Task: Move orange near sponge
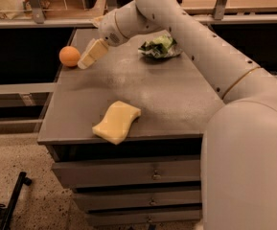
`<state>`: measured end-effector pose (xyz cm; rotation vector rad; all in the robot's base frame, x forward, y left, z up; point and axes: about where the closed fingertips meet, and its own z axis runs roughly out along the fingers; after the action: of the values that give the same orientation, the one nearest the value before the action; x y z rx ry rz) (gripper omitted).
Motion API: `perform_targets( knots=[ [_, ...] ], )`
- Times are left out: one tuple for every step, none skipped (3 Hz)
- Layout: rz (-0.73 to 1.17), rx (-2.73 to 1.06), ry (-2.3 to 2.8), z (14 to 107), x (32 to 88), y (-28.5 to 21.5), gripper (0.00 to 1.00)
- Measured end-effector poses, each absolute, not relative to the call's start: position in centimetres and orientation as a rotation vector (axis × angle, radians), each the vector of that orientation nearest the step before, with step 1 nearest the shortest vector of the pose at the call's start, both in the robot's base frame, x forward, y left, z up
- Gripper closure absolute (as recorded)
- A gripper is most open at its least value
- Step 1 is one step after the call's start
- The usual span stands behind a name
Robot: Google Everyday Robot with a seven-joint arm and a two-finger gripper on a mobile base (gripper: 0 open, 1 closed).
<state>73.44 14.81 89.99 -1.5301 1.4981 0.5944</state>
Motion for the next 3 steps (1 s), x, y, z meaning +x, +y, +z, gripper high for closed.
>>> perform_targets(
  knots=[
    [0.608,-1.503,1.496,89.3,74.0,16.3,0.00],
    [0.627,-1.469,1.496,88.9,74.6,17.6,0.00],
    [0.645,-1.472,1.497,88.4,74.8,18.8,0.00]
  ],
)
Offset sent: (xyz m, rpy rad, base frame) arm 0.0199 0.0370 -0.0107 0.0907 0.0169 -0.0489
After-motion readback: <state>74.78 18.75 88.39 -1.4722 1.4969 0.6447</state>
